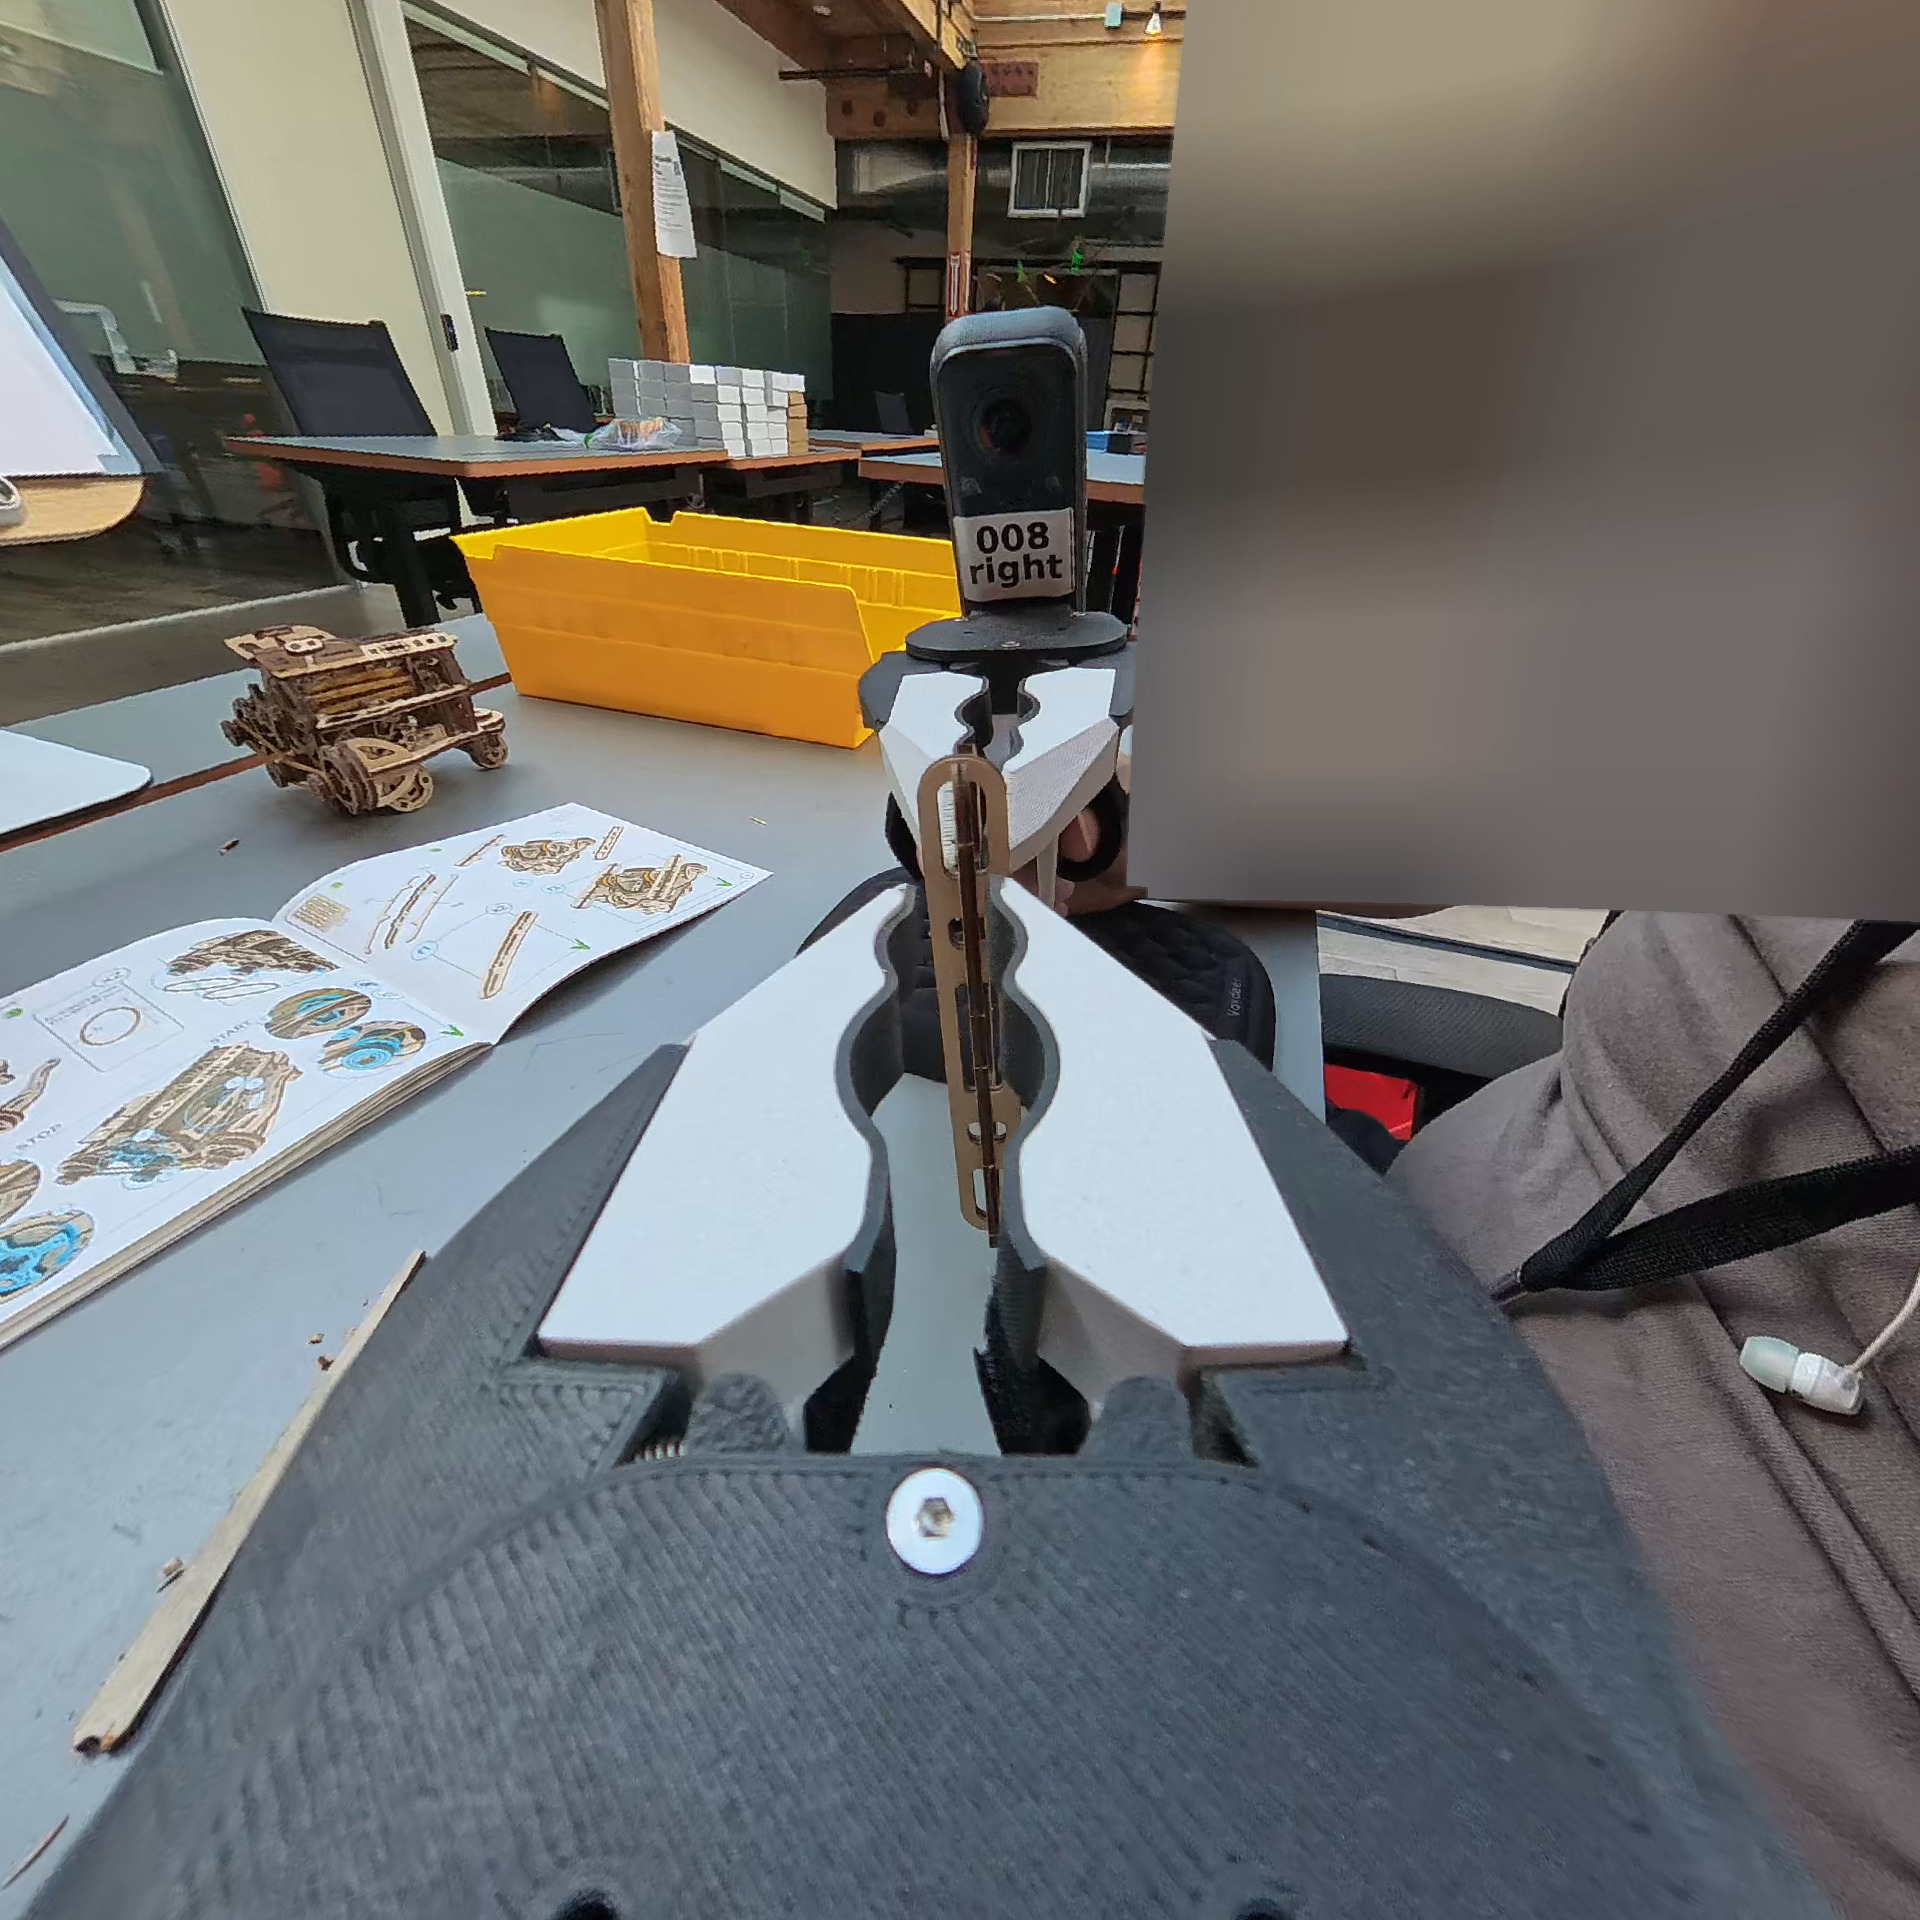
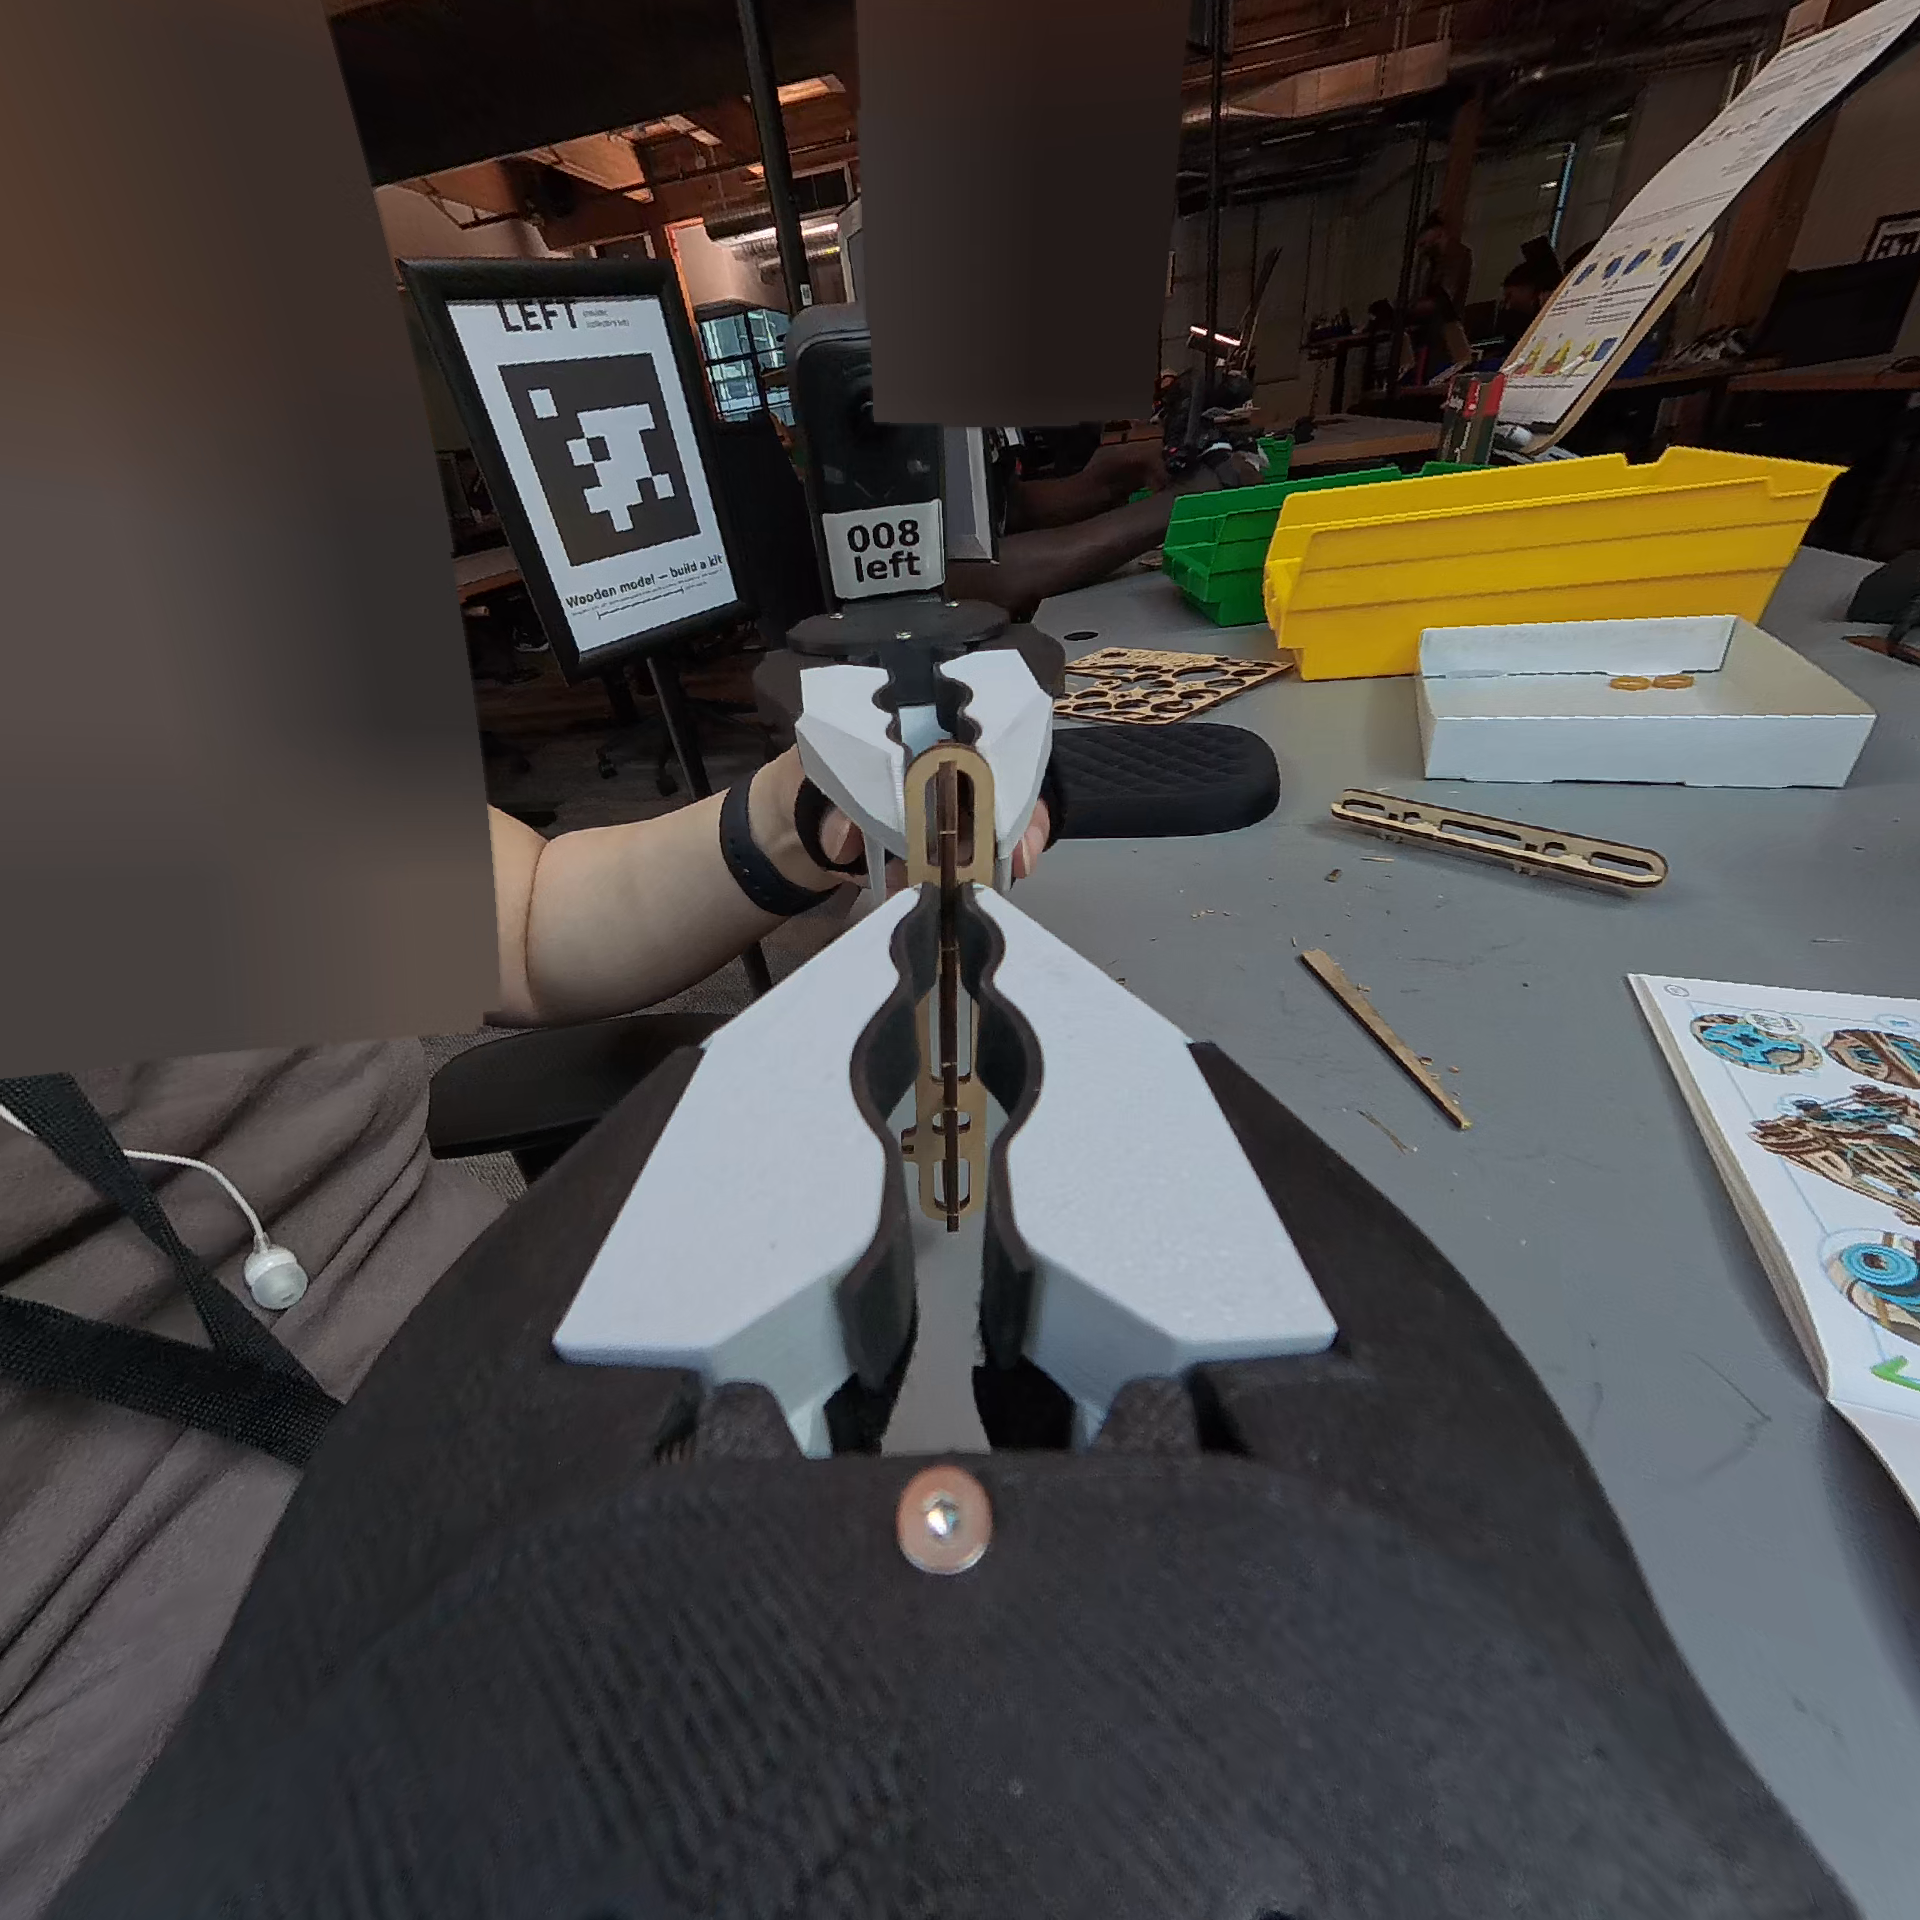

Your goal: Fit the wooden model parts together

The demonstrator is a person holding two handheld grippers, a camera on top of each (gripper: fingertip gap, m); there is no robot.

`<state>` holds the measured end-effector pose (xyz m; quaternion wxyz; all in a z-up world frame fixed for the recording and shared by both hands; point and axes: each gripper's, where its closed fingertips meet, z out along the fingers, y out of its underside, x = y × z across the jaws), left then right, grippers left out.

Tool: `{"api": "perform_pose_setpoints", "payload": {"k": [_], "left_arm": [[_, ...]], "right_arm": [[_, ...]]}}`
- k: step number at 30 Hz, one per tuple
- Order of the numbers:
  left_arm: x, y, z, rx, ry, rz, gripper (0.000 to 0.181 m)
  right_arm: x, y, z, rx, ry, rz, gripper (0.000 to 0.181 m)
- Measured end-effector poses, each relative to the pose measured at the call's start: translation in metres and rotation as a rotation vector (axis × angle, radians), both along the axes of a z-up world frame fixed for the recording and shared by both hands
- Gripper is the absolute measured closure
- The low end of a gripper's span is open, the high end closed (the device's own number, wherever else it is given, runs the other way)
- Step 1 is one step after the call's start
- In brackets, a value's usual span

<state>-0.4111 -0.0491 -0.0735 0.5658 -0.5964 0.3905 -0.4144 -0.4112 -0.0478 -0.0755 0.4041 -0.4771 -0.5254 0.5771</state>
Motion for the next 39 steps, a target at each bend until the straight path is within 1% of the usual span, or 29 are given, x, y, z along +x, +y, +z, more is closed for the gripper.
{"api": "perform_pose_setpoints", "payload": {"k": [3, 6, 16, 32, 35, 38, 39], "left_arm": [[0.003, -0.003, -0.001, 0.007, 0.001, -0.027, 0.177], [0.005, -0.003, -0.003, 0.012, 0.006, -0.026, 0.18], [0.006, -0.002, -0.011, -0.002, 0.025, -0.018, 0.177], [0.004, -0.003, -0.019, -0.058, -0.01, -0.041, 0.176], [0.004, -0.003, -0.02, -0.066, -0.009, -0.043, 0.174], [0.003, 0.001, -0.023, -0.085, -0.007, -0.024, 0.158], [0.002, 0.001, -0.023, -0.089, -0.011, -0.024, 0.158]], "right_arm": [[-0.001, -0.002, -0.002, 0.007, -0.007, 0.005, 0.181], [-0.001, -0.003, -0.003, 0.001, -0.012, 0.018, 0.181], [-0.001, -0.004, -0.007, -0.004, -0.026, 0.032, 0.181], [-0.004, -0.003, -0.014, -0.025, -0.067, 0.04, 0.181], [-0.004, -0.002, -0.015, -0.046, -0.07, 0.039, 0.181], [-0.004, -0.002, -0.015, -0.049, -0.07, 0.044, 0.181], [-0.004, -0.002, -0.014, -0.044, -0.069, 0.043, 0.181]]}}
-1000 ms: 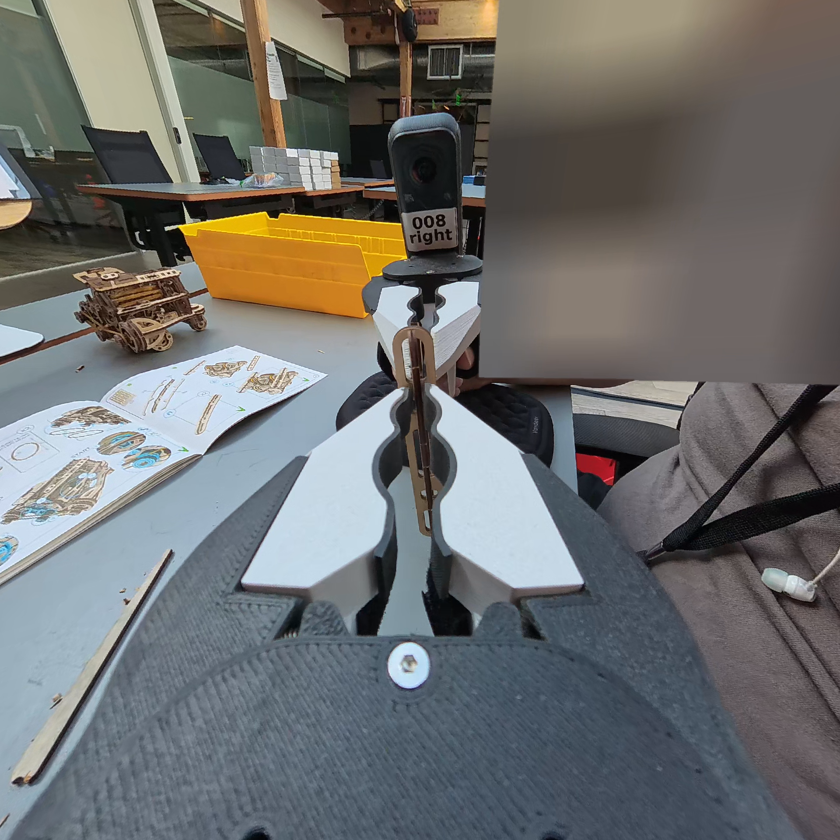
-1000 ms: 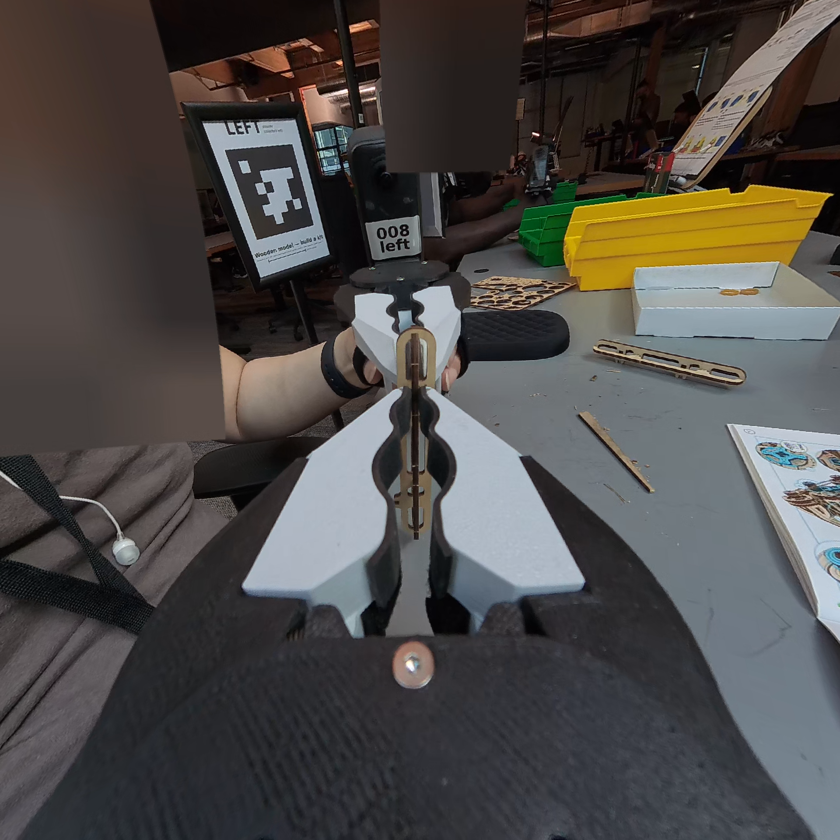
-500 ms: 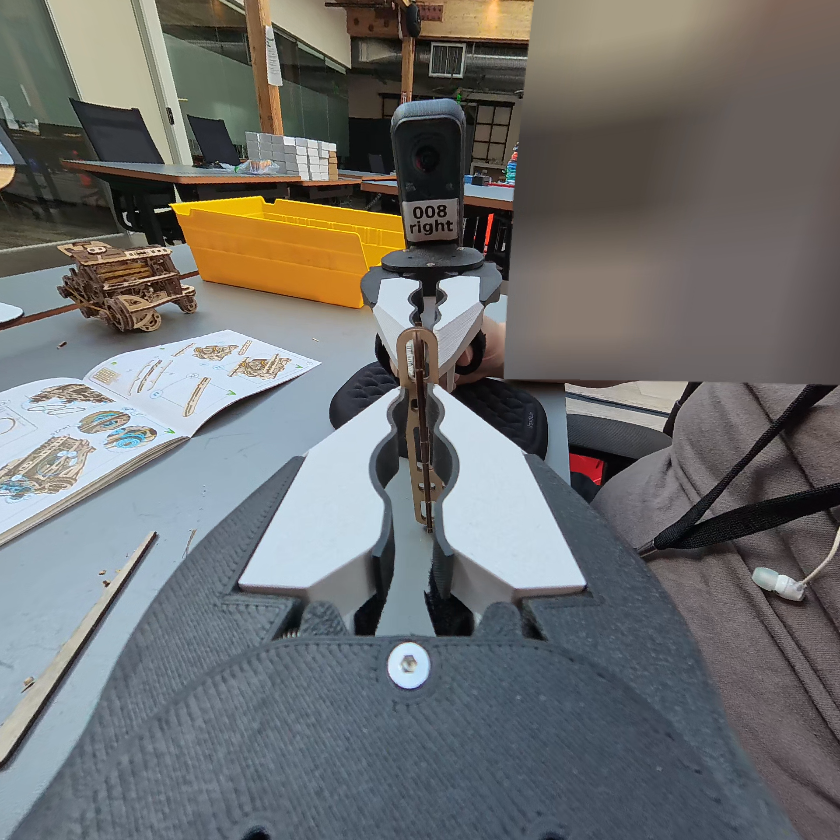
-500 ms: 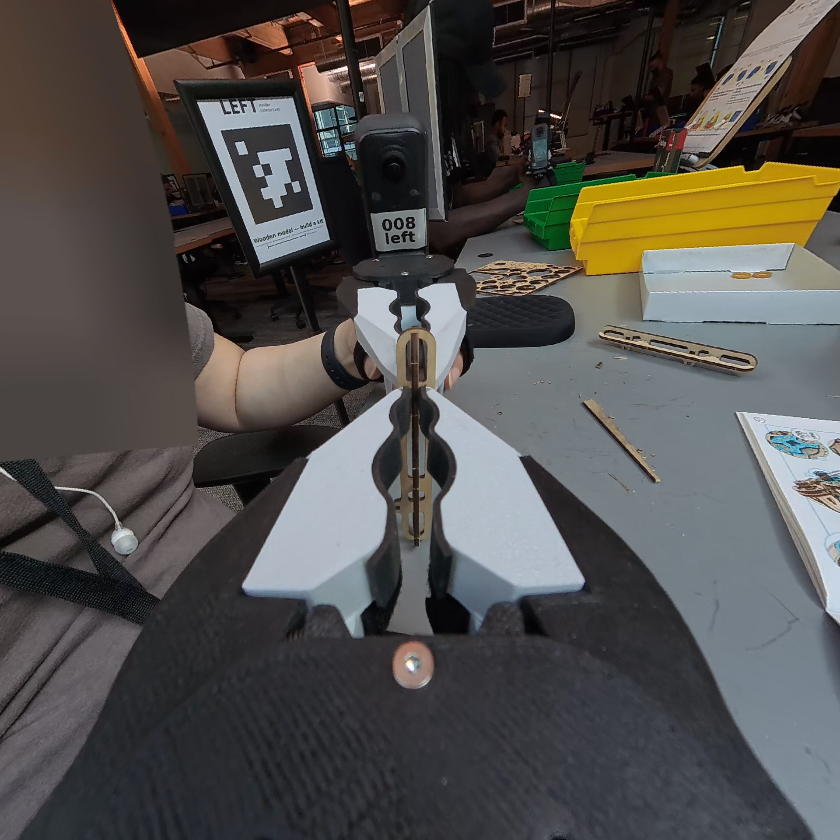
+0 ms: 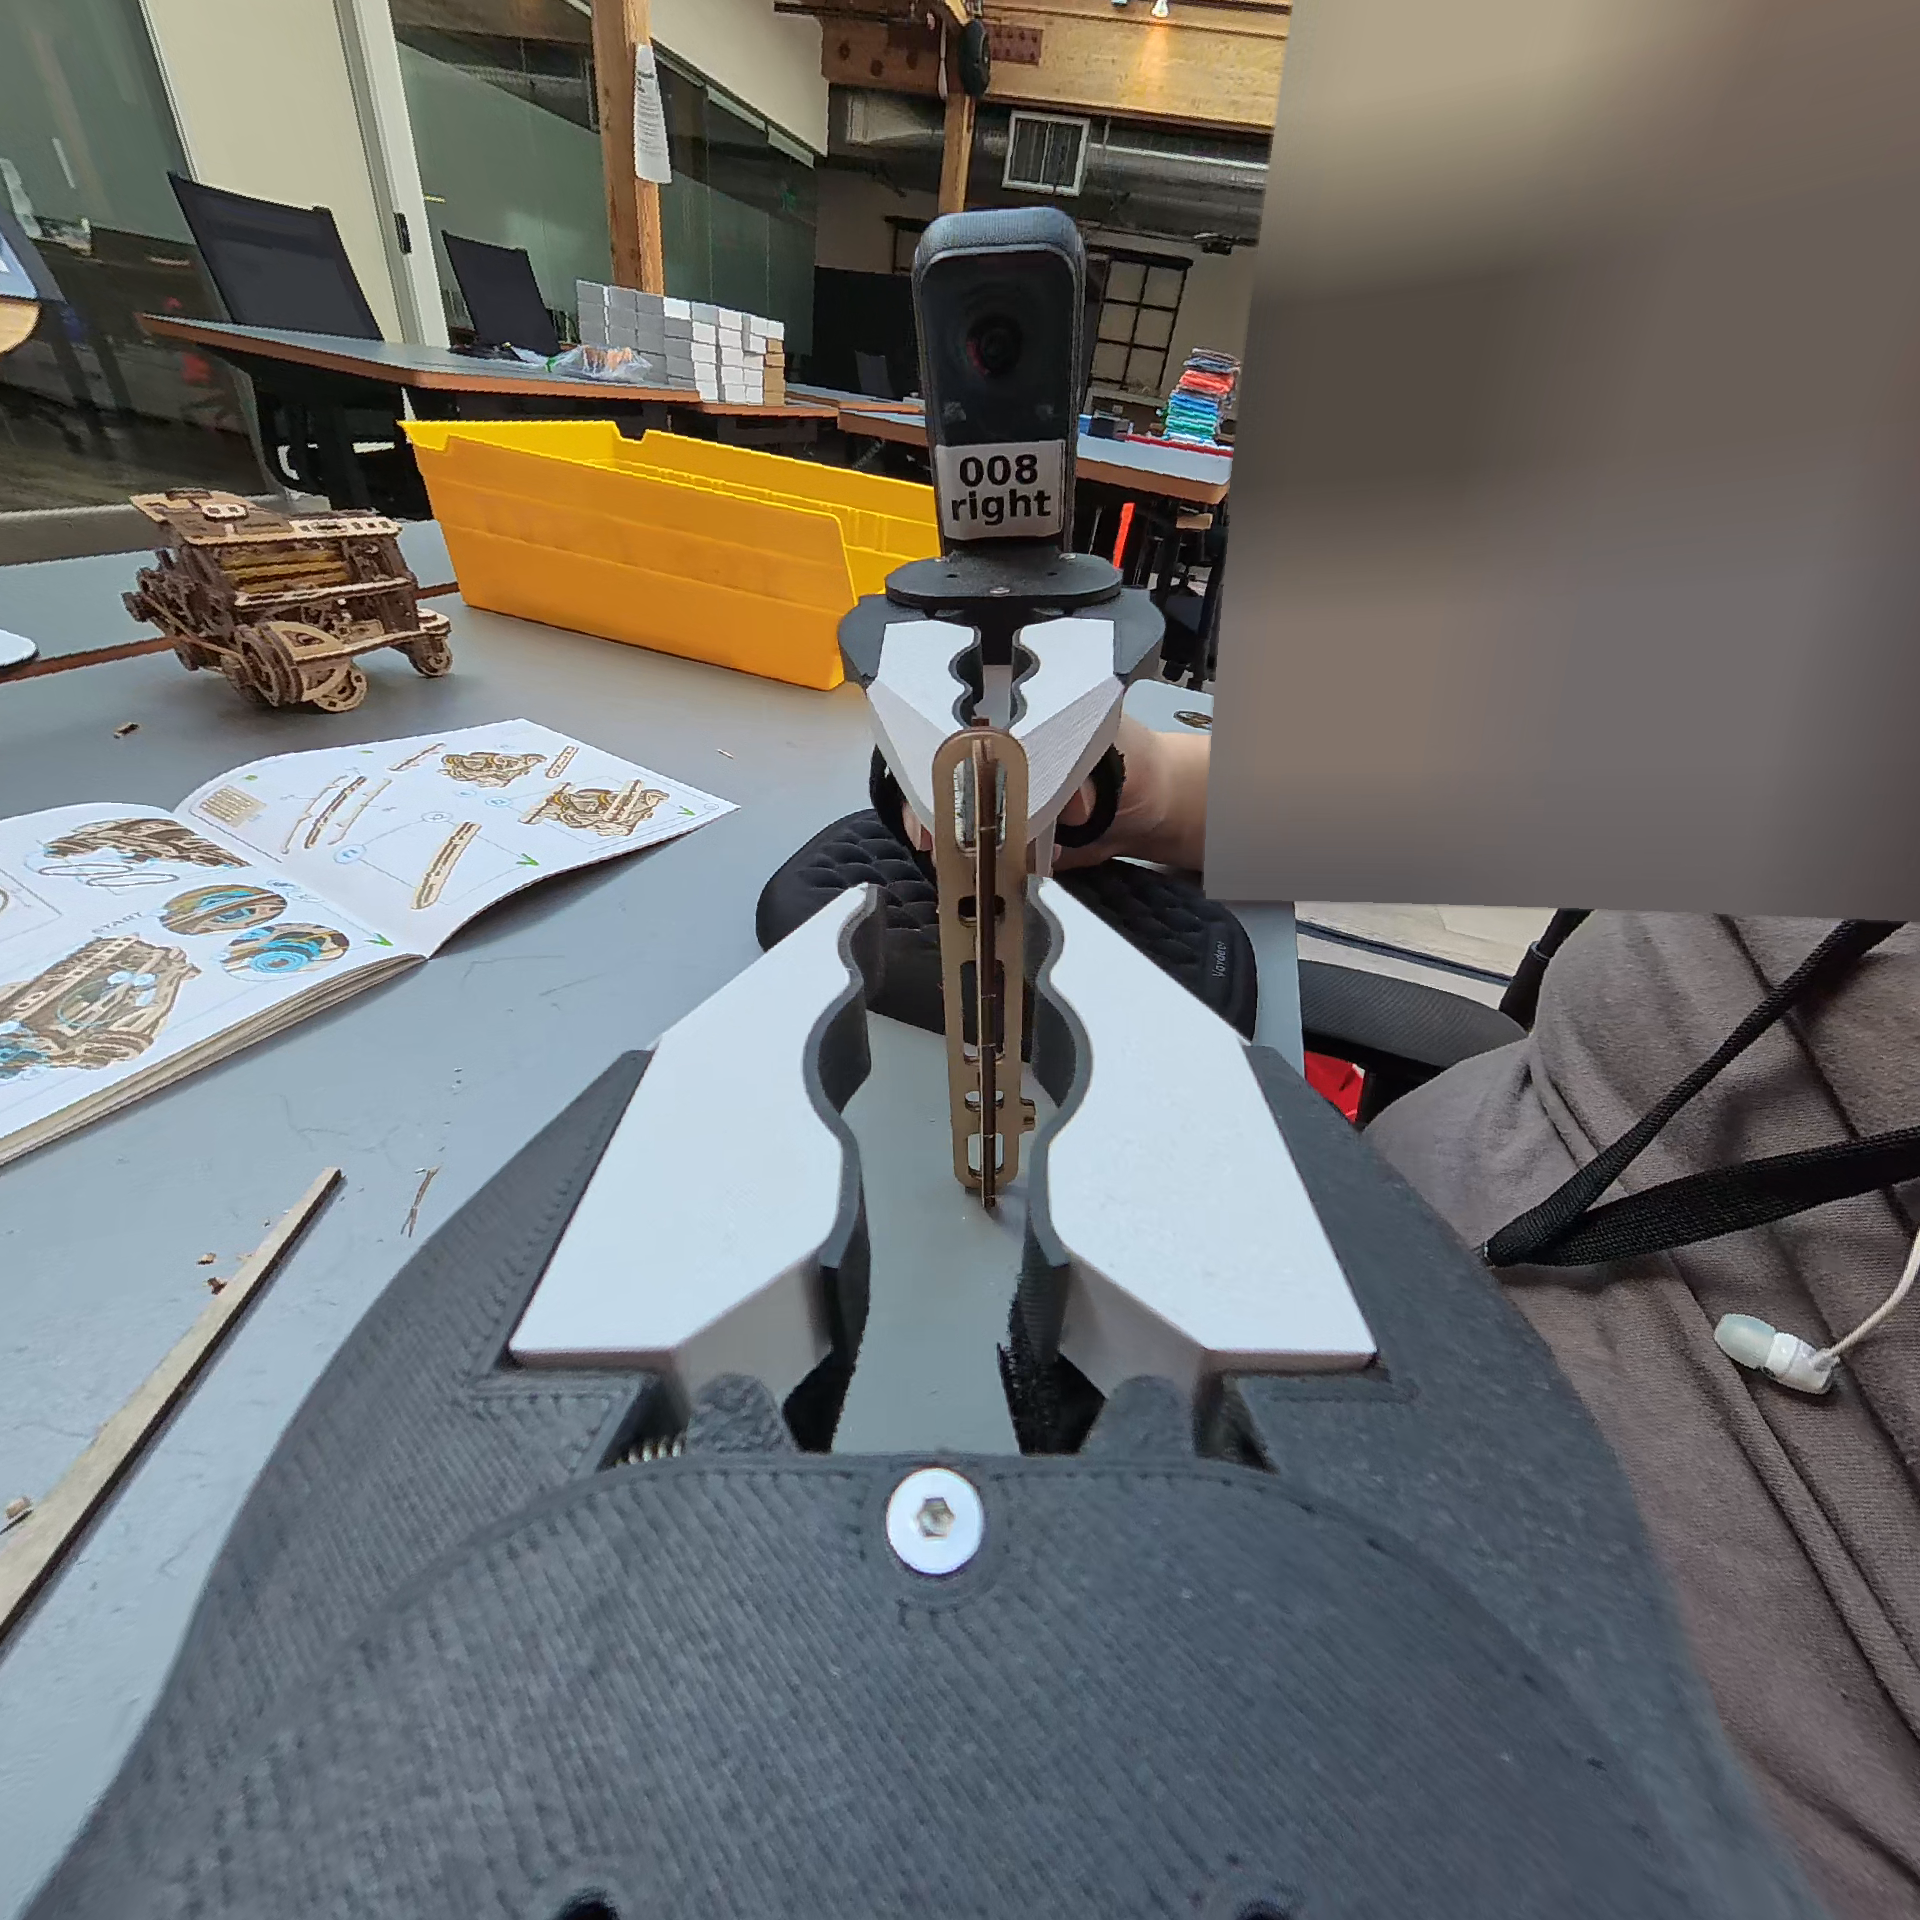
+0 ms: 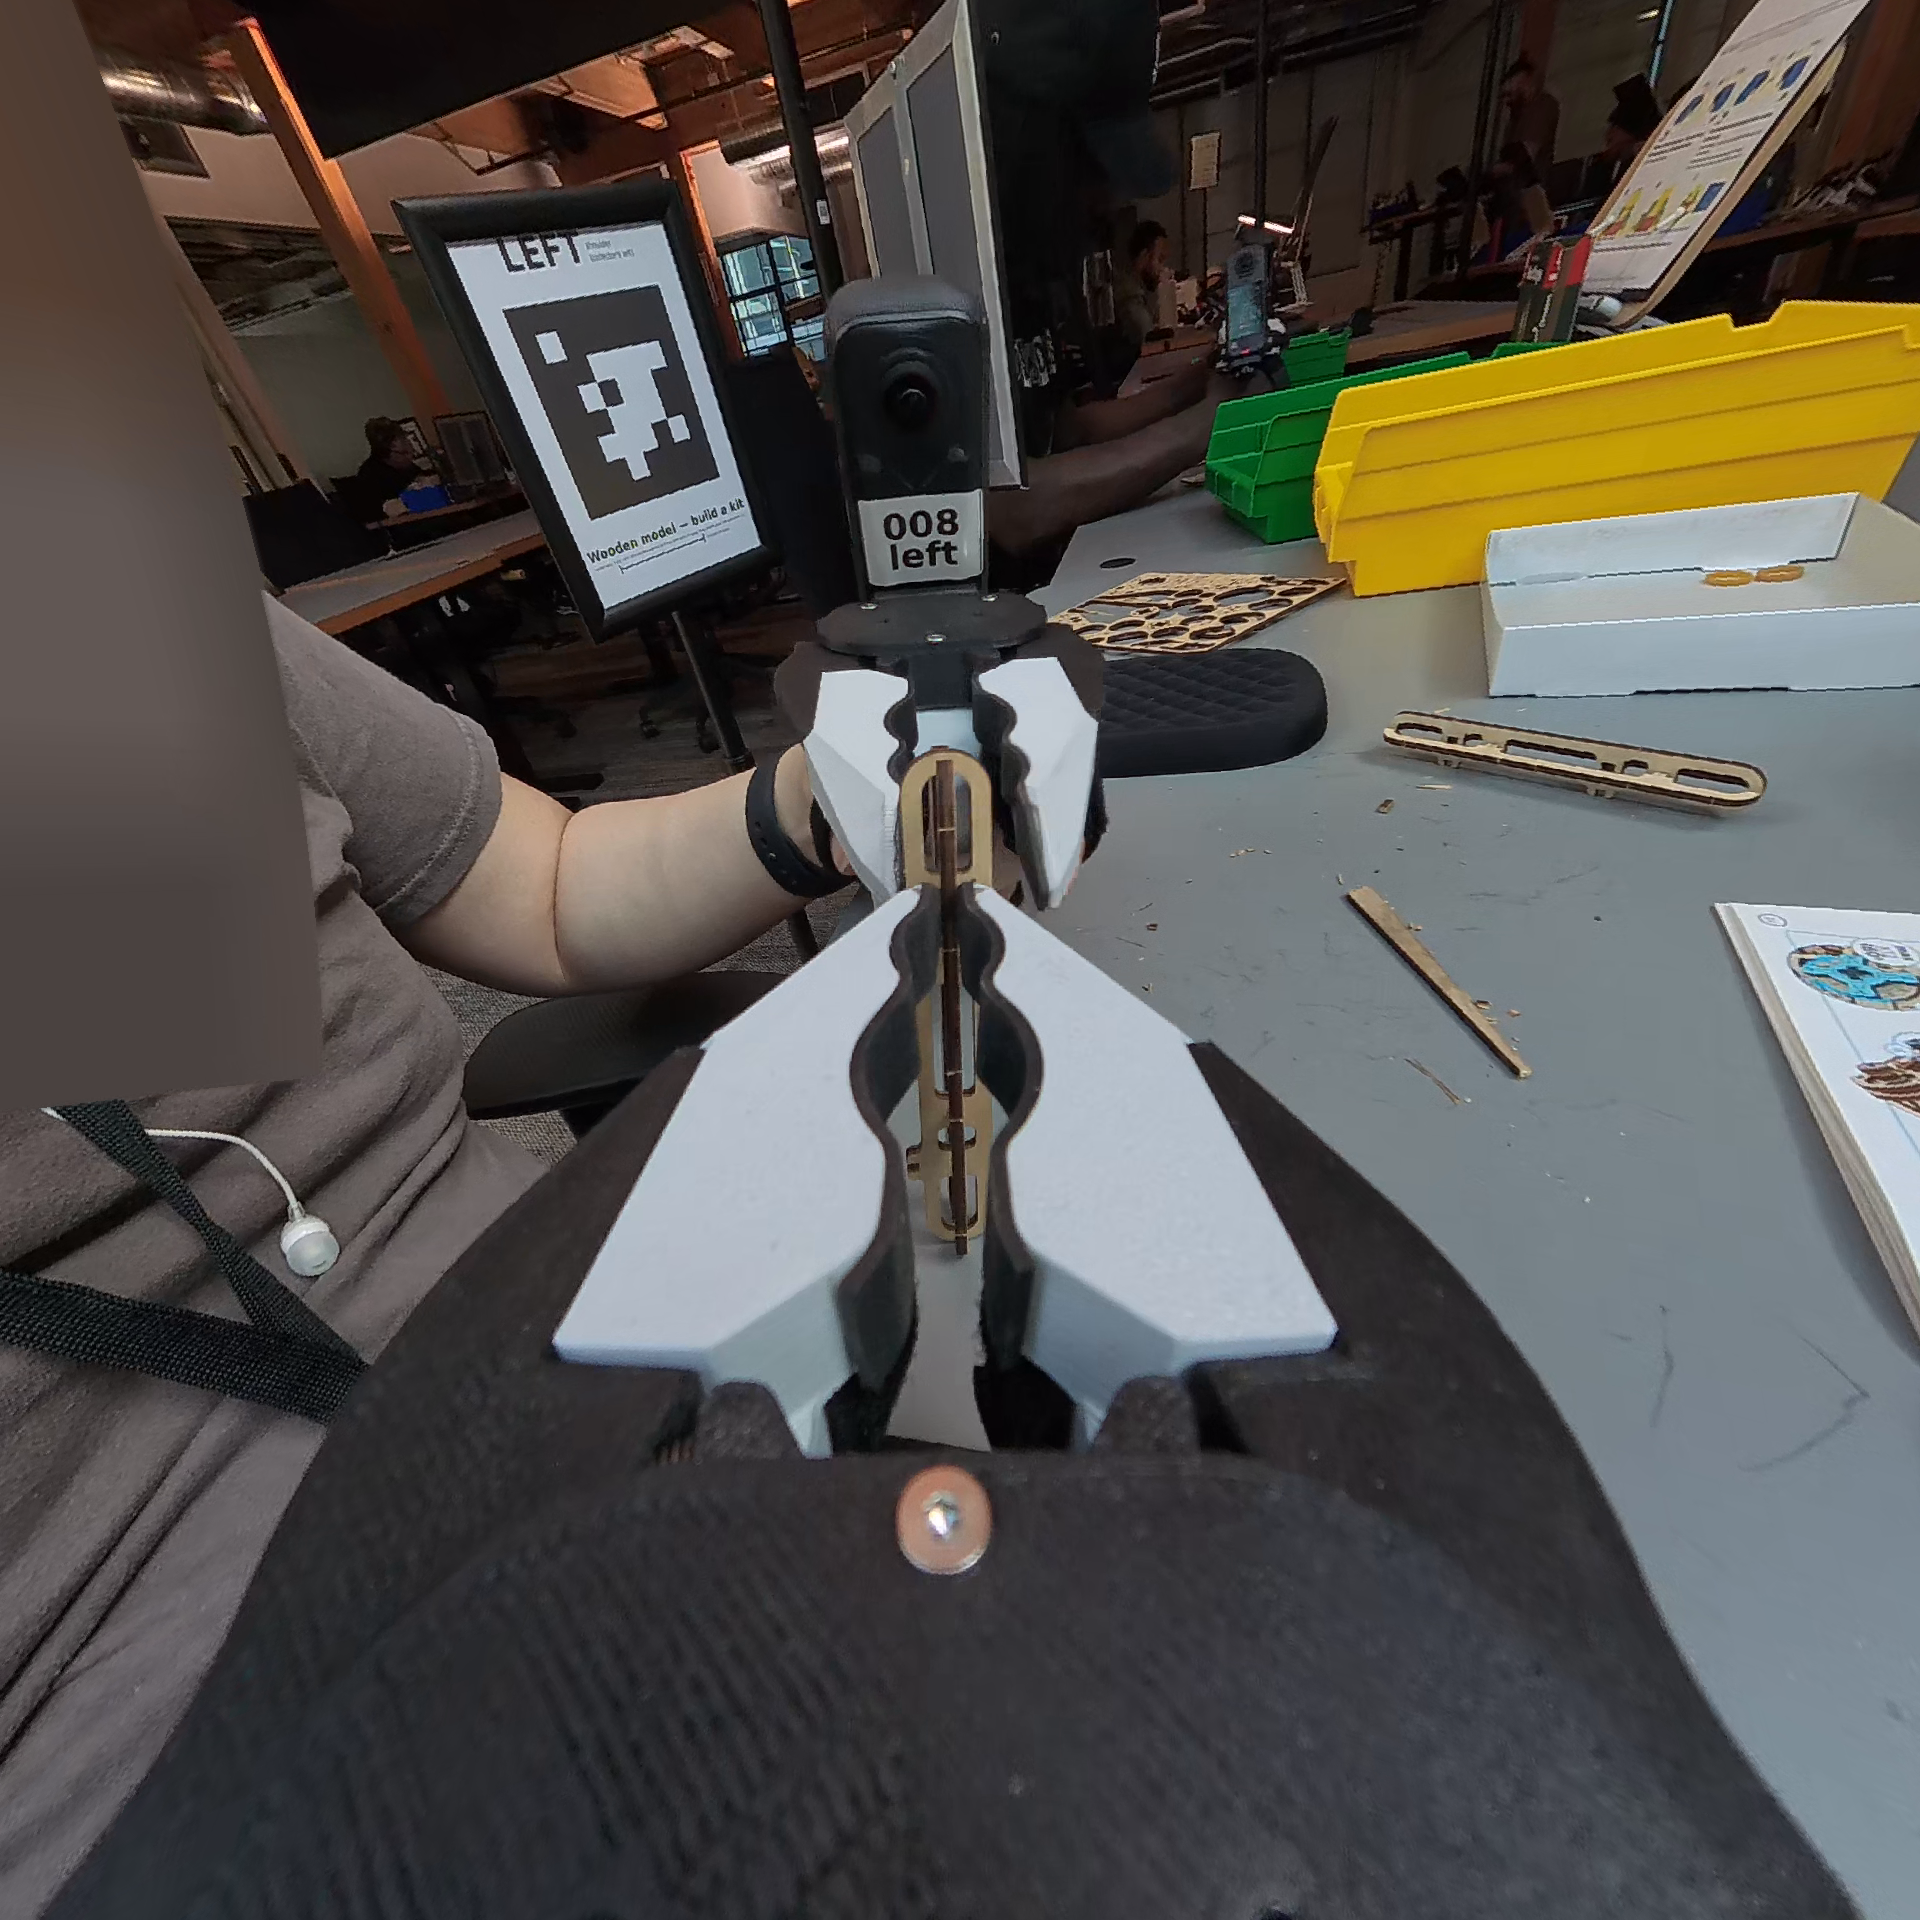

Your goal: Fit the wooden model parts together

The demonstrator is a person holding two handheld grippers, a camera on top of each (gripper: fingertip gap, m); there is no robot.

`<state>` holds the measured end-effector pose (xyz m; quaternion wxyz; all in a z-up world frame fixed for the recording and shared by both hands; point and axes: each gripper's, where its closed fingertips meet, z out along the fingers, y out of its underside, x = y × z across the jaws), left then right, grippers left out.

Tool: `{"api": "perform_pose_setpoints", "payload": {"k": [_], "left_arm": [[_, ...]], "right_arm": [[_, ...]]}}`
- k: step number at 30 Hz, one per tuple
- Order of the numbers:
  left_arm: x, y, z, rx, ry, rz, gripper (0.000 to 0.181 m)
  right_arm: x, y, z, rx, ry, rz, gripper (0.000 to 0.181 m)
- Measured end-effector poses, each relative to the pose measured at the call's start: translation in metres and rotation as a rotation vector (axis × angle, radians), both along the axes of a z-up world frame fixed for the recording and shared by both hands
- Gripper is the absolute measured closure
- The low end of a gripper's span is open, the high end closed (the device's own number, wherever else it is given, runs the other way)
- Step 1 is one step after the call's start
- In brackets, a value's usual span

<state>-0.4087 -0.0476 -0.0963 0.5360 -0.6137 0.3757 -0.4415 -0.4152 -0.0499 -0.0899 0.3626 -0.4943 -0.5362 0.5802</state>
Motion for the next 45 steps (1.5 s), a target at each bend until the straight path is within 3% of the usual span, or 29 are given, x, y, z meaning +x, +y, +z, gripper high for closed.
{"api": "perform_pose_setpoints", "payload": {"k": [9, 45], "left_arm": [[0.0075, -0.0039, 0.0013, 0.017, -0.008, -0.028, 0.167], [0.0057, -0.0041, 0.0012, 0.072, 0.031, 0.006, 0.167]], "right_arm": [[-0.0006, -0.001, 0.0, 0.03, 0.0, -0.012, 0.181], [-0.0004, -0.0017, 0.0007, 0.014, 0.002, -0.004, 0.179]]}}
